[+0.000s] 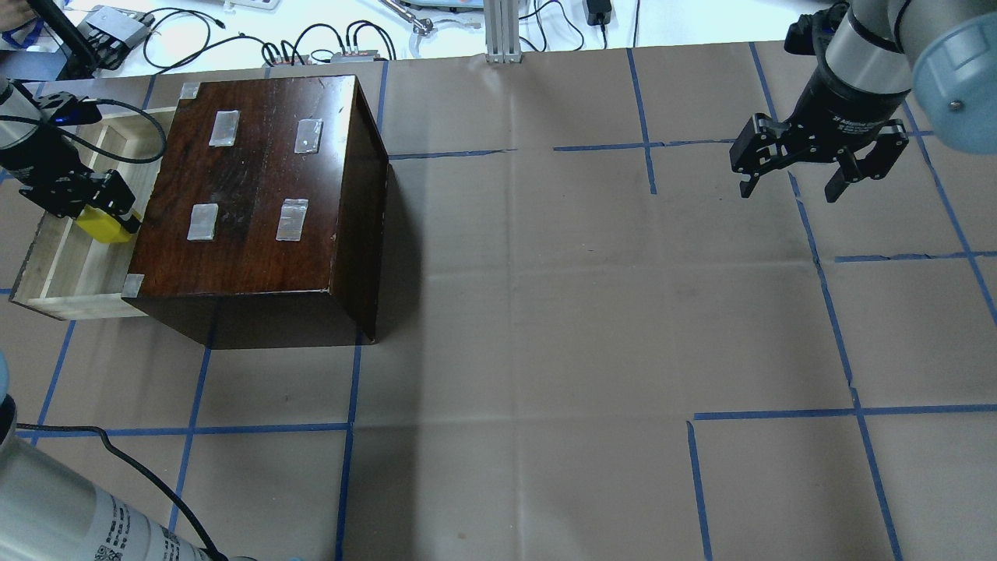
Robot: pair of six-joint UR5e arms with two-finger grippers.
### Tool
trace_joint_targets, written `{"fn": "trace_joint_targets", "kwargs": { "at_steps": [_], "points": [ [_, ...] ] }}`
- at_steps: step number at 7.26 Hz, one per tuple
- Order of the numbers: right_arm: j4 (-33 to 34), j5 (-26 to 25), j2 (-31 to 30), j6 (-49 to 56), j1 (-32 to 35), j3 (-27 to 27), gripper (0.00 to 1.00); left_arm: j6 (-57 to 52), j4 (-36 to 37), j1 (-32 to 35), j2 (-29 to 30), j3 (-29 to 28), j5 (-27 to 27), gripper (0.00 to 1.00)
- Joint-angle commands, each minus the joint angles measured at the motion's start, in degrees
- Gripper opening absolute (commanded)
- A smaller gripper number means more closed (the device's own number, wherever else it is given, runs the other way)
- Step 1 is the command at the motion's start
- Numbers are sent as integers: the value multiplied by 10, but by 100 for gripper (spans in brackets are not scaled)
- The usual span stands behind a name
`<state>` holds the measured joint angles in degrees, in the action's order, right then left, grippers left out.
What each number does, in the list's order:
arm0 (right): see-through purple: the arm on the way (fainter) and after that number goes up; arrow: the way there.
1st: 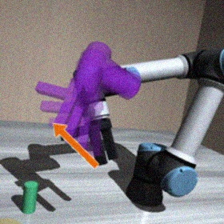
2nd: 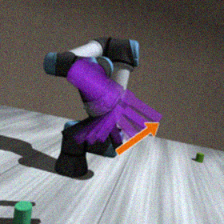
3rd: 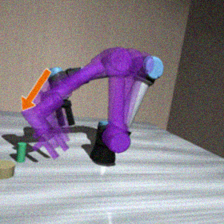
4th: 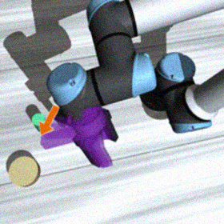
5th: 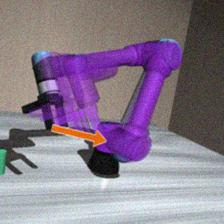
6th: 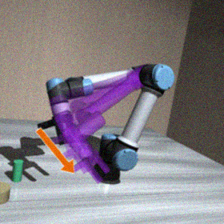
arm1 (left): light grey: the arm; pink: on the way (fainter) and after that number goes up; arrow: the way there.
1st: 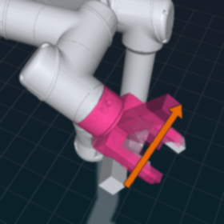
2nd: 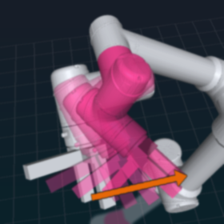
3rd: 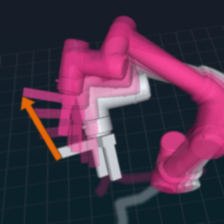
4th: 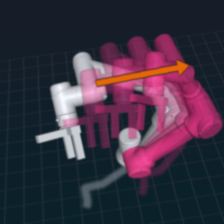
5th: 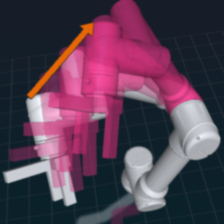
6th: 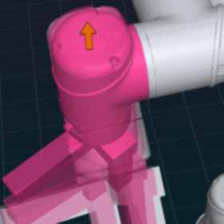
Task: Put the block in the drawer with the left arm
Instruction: 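Carry the yellow block into the open drawer and release it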
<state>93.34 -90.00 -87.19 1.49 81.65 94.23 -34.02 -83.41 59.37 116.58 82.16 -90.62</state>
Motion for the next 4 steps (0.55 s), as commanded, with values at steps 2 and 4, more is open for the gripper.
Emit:
{"fn": "trace_joint_targets", "kwargs": {
  "at_steps": [2,4],
  "points": [
    [0,0,0,0,0,1,100,0,8,2,3,4,3,37],
    [0,0,0,0,0,1,100,0,18,3,4,5,3,61]
  ]
}}
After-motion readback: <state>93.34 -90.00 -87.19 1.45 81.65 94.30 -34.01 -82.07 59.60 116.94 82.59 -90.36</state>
